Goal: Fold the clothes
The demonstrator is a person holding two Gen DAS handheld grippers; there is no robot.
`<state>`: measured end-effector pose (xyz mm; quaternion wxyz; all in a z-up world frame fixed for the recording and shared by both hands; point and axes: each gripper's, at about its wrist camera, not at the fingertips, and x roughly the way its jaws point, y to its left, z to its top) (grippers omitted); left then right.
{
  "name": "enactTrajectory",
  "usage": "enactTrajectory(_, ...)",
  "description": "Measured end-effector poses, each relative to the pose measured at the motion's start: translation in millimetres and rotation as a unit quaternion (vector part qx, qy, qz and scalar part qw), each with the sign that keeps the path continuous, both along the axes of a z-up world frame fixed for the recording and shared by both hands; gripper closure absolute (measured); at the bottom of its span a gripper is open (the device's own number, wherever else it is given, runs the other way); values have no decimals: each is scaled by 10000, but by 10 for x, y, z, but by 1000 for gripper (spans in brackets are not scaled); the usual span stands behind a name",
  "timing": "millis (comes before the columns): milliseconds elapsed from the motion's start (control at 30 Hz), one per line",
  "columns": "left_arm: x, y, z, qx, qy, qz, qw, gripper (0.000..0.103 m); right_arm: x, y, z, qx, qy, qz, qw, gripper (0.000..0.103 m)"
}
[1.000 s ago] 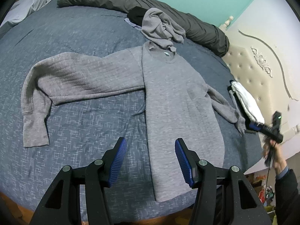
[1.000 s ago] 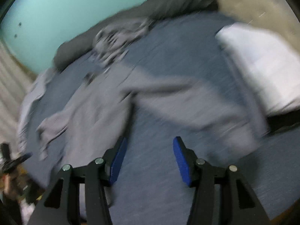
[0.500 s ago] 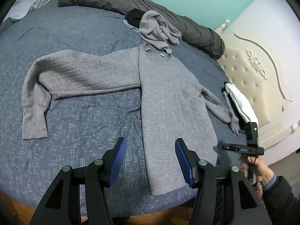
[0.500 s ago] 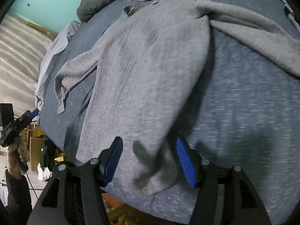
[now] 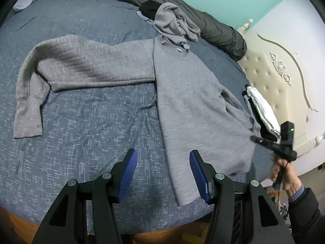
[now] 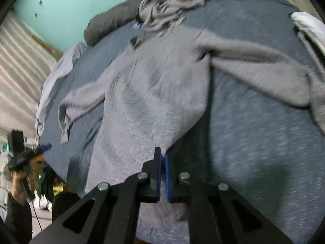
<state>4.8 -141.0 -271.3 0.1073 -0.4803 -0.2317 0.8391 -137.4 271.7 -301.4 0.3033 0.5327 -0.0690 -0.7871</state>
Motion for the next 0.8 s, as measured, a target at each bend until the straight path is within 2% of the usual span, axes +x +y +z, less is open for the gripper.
enactTrajectory(167,-128,135,-174,52,-164,-95,9998,45,-174,405,148,46,149,-466,9988,100)
enactTrajectory(333,-302,440,-366,189,-337,-315,9988,45,-389,825,226,329,357,-992,9939,103)
enactTrajectory(400,-365,564,-444,208,-409,-415,9981,45,-477,982,228,234,285,-1158,9926,103)
enactTrajectory(800,-532,1194,-1100,579,-1115,-769,9891,45,-339,988,-91,116,-221,-873,9959,101)
